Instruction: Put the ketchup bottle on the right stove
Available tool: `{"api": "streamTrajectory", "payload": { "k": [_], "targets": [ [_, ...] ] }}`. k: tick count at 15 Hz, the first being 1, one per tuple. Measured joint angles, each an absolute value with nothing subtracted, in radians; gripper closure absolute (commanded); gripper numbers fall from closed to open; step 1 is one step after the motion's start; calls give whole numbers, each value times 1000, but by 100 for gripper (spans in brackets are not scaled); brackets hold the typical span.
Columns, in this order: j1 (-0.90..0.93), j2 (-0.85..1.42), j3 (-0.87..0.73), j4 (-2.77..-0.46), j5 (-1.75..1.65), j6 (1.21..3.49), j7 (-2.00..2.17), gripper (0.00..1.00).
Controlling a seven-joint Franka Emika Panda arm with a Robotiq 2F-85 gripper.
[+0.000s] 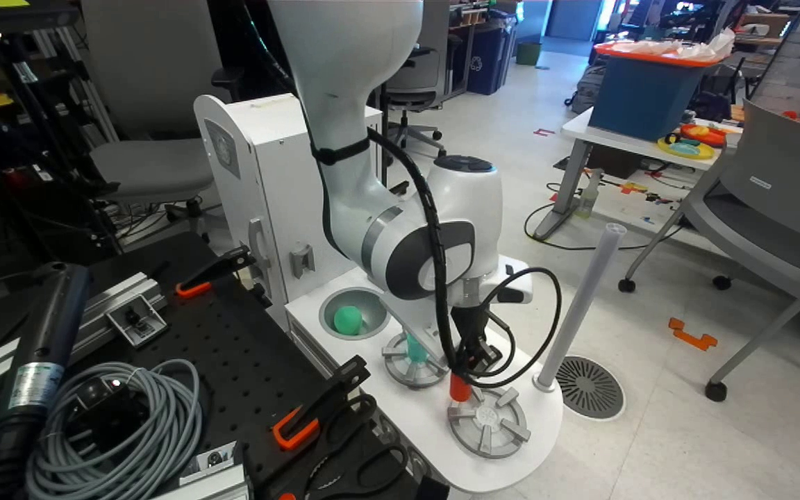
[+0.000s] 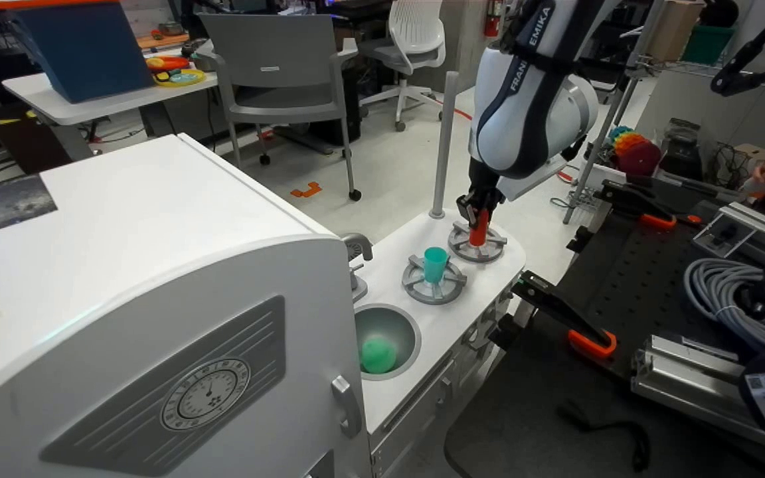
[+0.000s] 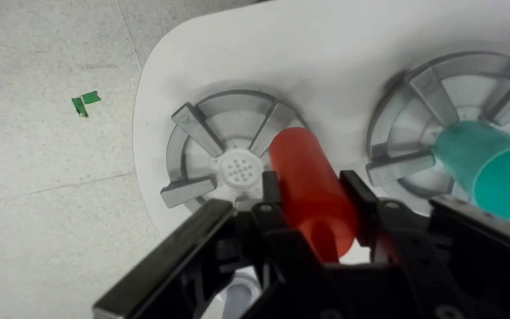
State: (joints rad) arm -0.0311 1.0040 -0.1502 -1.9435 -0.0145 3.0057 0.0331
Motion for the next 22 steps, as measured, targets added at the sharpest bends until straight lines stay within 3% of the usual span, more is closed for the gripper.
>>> {"api": "streamTrajectory", "payload": {
  "k": [7, 22],
  "targets": [
    [-168, 1011, -75, -1879, -14, 3019, 1, 87],
    [-180, 1159, -95, -1725, -9, 2982, 19, 87]
  ]
}}
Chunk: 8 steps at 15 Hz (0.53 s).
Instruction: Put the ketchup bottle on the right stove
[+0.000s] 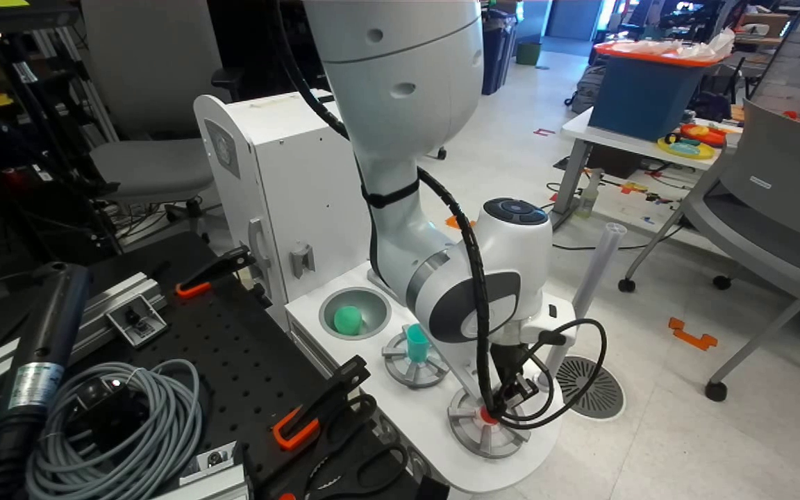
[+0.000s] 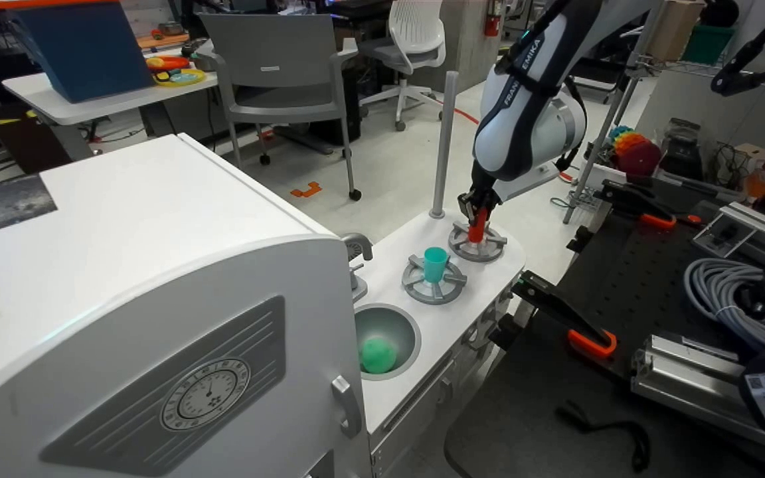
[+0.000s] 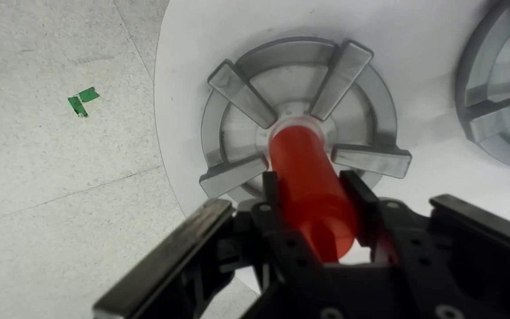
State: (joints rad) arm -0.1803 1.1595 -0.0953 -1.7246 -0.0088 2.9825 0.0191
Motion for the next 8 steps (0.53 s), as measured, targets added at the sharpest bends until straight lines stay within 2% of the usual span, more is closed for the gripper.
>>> {"api": "streamTrajectory", "payload": {
  "k": [2, 3, 4, 5, 8],
  "targets": [
    [-180, 1160, -96, -1718, -9, 2970, 24, 87],
    [-180, 1160, -96, -1716, -8, 2965, 27, 79],
    [-180, 1160, -96, -1716, -8, 2962, 30, 37],
    [-180, 1160, -96, -1715, -8, 2960, 32, 36],
    [-180, 1166, -97, -1715, -8, 2937, 35, 16]
  ]
}}
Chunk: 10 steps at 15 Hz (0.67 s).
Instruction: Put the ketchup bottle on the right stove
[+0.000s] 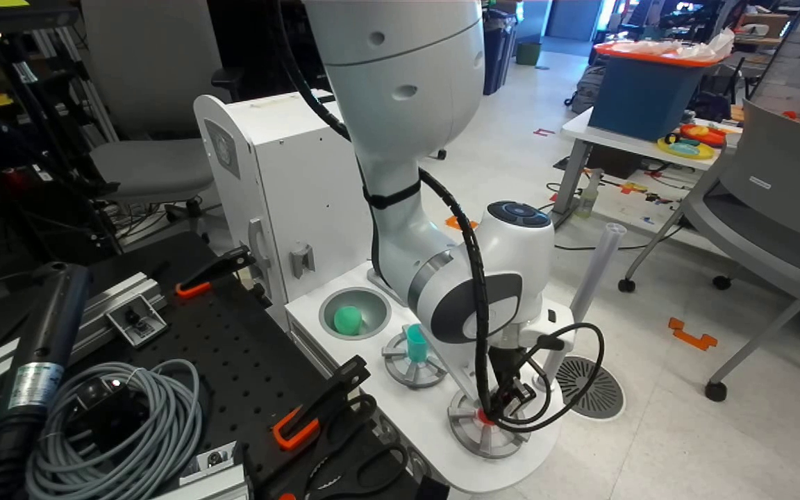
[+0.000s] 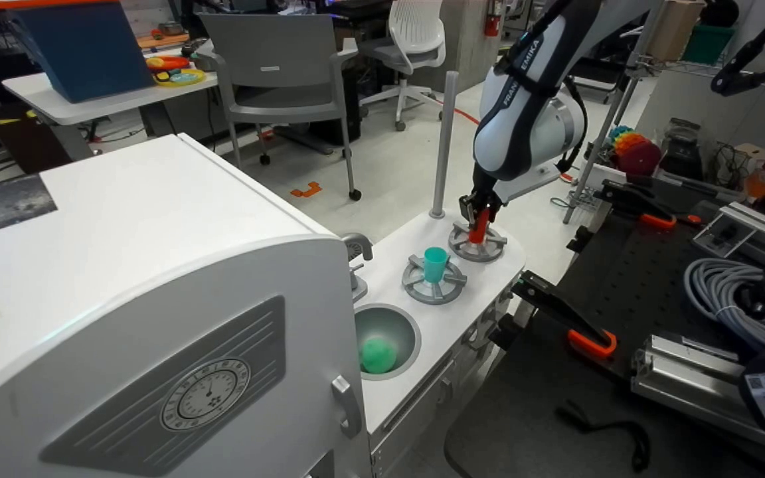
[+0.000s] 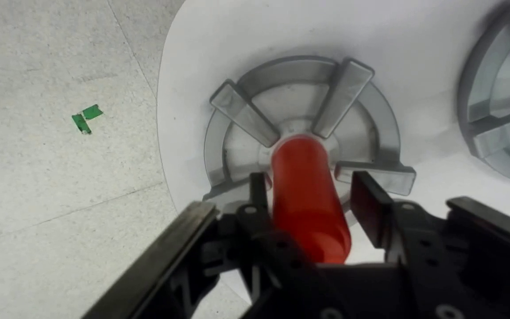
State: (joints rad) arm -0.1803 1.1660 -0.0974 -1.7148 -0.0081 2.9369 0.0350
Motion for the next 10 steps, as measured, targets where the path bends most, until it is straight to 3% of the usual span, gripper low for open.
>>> {"api": "streamTrajectory", "payload": {
  "k": [2, 3, 10],
  "targets": [
    [-180, 1173, -98, -1715, -8, 2924, 35, 2],
    [-180, 1174, -98, -1717, -8, 2922, 35, 0],
    [-154, 1096, -129, -1847, -9, 2828, 54, 0]
  ]
}}
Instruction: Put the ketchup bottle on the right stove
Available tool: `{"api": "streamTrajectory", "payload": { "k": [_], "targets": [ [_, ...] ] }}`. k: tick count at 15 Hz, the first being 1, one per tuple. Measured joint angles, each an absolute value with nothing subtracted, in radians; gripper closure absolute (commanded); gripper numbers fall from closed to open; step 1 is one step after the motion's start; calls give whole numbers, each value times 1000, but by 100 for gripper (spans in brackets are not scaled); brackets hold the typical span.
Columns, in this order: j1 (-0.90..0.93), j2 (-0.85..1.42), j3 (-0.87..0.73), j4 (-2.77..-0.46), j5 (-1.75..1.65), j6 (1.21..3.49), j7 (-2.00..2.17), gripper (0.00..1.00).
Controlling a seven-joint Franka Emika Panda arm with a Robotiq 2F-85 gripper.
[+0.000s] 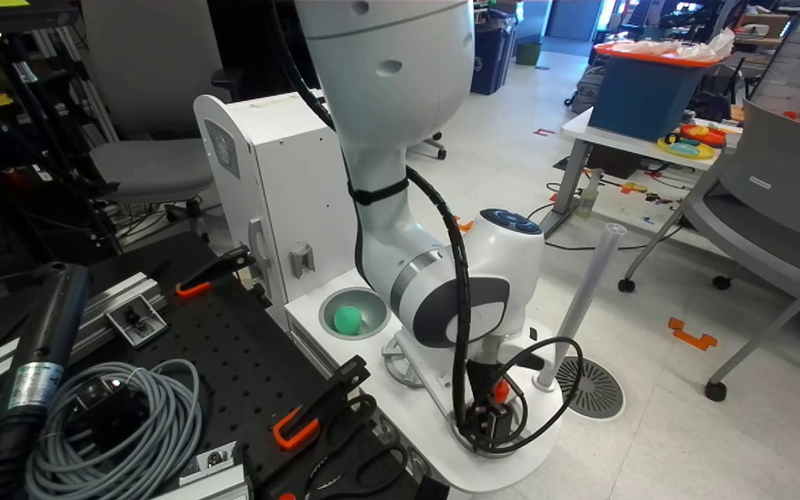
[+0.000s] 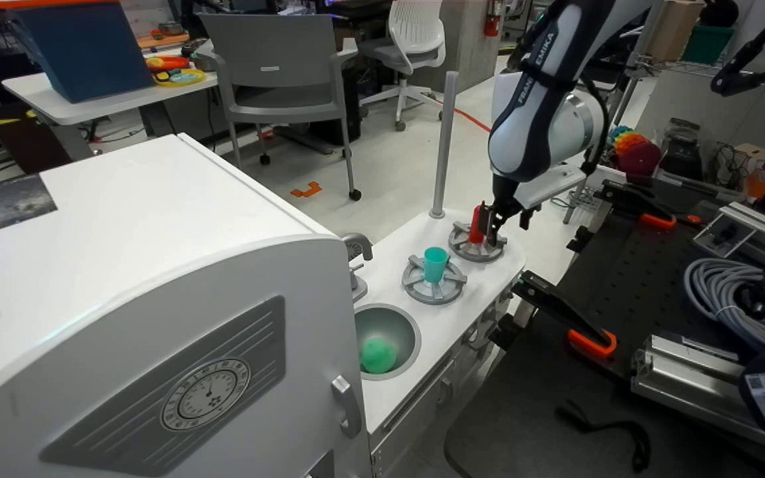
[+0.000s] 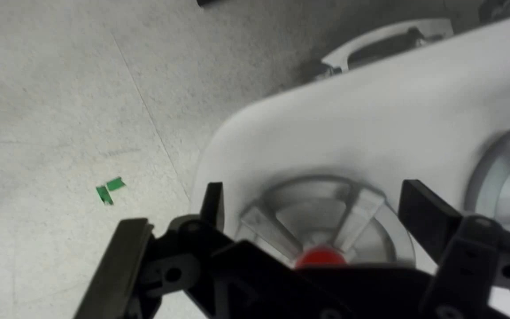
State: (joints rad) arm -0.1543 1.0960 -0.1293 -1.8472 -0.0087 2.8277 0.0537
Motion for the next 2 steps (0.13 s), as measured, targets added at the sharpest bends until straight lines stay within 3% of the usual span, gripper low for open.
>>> {"api": "streamTrajectory", "payload": {
  "k": [2],
  "targets": [
    [-109, 1010, -182, -1950, -11, 2730, 73, 0]
  ]
}}
